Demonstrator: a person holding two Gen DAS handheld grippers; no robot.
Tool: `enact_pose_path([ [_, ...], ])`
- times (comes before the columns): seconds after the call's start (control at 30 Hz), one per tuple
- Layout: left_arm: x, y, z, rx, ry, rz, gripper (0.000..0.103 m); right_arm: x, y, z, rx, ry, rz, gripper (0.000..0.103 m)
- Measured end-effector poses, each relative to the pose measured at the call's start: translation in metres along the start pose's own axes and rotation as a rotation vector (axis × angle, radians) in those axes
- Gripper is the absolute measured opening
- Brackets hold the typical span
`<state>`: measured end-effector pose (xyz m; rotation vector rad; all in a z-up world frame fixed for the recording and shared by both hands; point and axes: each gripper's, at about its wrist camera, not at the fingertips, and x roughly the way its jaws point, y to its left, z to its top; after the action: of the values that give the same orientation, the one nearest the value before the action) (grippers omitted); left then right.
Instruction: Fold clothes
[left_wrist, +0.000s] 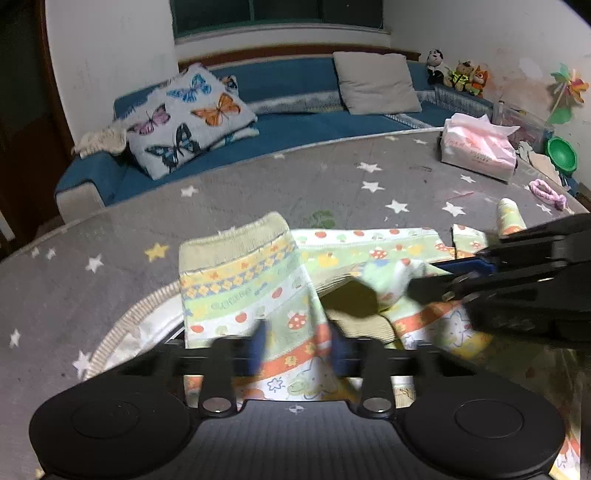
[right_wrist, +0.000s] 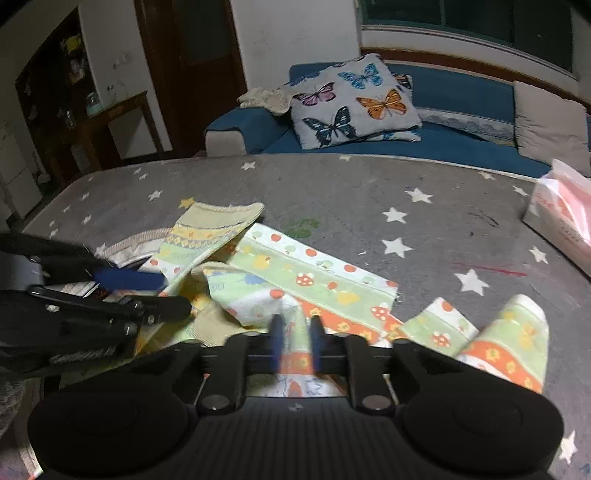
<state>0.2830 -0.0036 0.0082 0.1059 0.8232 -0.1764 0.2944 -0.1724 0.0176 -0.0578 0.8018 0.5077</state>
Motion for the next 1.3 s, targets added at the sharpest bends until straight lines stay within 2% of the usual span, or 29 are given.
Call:
enact_pose_path([
  [0.1, -0.008, 0.010, -0.004, -0.044, -0.027, 0.009, 0.003, -0.020, -0.001, -0.004, 0.003, -0.046, -0.018, 0.004],
  [0.3, -0.047, 0.043, -0.019, -0.139, -0.116, 0.118, 0.002, -0.071, -0.022, -0.014, 0.072, -0.138, -0.075, 0.004],
  [0.57, -0.107, 0.104, -0.073, -0.318, -0.164, 0.245, 0.002, -0.155, -0.064, -0.059, 0.217, -0.234, -0.156, 0.004],
  [0.7, -0.129, 0.118, -0.107, -0.383, -0.163, 0.269, 0.001, -0.183, -0.076, -0.089, 0.296, -0.250, -0.179, 0.004],
  [0.97, -0.173, 0.116, -0.164, -0.456, -0.167, 0.315, 0.001, -0.214, -0.090, -0.149, 0.436, -0.264, -0.215, 0.004],
  [1.13, -0.192, 0.108, -0.194, -0.472, -0.140, 0.332, 0.001, -0.228, -0.099, -0.190, 0.531, -0.226, -0.258, 0.005],
  [1.3, -0.197, 0.104, -0.209, -0.461, -0.103, 0.334, 0.002, -0.244, -0.096, -0.217, 0.540, -0.186, -0.347, 0.010],
])
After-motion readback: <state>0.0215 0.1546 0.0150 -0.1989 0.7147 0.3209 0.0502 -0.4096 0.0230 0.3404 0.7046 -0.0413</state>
